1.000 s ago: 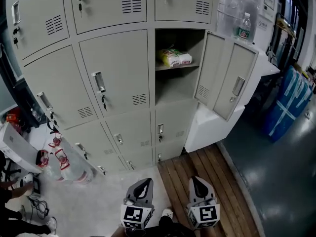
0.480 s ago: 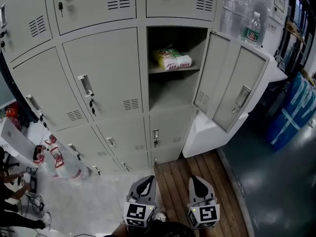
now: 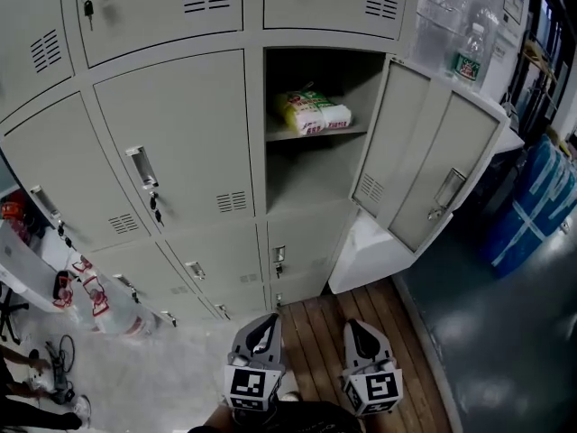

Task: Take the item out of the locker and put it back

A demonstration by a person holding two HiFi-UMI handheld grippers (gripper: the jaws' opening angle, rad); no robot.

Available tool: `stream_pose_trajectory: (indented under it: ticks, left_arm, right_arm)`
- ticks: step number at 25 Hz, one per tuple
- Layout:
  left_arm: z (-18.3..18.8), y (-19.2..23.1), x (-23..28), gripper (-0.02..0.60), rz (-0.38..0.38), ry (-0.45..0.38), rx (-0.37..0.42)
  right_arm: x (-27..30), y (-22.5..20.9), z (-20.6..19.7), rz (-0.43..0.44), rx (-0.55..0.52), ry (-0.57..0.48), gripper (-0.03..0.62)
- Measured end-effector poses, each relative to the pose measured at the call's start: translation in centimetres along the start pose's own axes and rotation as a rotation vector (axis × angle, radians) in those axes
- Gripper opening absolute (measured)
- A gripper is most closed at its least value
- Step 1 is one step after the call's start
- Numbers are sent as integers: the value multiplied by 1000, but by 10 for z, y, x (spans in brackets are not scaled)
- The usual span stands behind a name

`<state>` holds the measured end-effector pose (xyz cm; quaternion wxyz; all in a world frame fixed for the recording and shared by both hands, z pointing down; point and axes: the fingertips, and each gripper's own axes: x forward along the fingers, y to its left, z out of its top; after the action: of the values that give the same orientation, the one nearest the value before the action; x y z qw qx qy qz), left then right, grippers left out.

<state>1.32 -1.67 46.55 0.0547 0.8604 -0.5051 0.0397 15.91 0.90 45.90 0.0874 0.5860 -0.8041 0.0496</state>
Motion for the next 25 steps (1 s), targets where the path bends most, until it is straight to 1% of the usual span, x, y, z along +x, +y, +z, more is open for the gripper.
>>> stream_pose_trajectory:
  ticks: [3,8,11,15,16,17,18,21,23,25]
  left_arm:
    - [6,13,17,4,5,-5,11]
    - [23,32,50,4,-25,-34,32]
    - [25,47,68,5,-35,-25,37]
    - [26,62,92,5,-54,-3,23]
    - [27,66,97,5,-60,0,19]
    - [28,70,102,4,-64,5,18]
    - [29,73,107,5,-69,10,19]
    - [32,81,118,5,-83,16,31]
    - [35,87,124,3,-94,17,33]
    - [36,94,130,4,-97,20,30]
  right_arm:
    - [18,-5,7,-5,-14,1,5]
    - [55,-14,19,-21,-16,-6,5]
    - [77,-16,26,-30,-22,-8,5]
    - [105,-21,36,-40,-28,-10,9]
    - [112,-22,39,-40,-27,-8,28]
    - [118,-22,42,-39,-21,-8,78]
    - [125,-23,45,-39,-14,-9,103]
    - [141,-24,60,-36,-27,-21,124]
    - [153,-24,70,-22,-57,-26,155]
    - [166,-24,84,-12,-86,-38,206]
